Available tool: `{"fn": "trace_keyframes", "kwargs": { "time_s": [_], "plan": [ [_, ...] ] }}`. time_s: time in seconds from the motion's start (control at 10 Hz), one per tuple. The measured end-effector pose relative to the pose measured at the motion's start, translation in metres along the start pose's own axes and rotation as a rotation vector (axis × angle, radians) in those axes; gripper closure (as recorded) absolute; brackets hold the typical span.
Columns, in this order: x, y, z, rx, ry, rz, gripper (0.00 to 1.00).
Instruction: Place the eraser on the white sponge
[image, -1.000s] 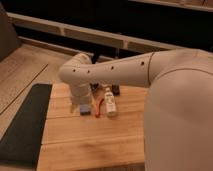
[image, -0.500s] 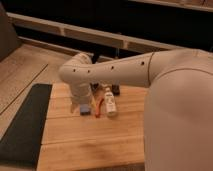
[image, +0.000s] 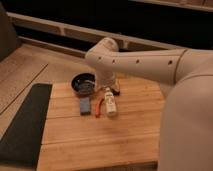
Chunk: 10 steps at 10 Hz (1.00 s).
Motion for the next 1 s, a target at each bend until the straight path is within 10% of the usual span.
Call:
{"fn": "trace_keyframes", "kwargs": {
  "time_s": [0.1,0.4,0.8,1.0],
  "plan": [
    [-0.018,-0.026,-0.011,-0.005,-0.063,0.051,0.35],
    [-0.018,-0.022,-0.011,-0.009,-0.066,0.046,0.35],
    [-0.052,-0.080,0.016,0.143,-0.109,0.048,0.35],
    [-0.077,-0.100,0.027,0.153,-0.144,0.057,0.35]
  ]
}}
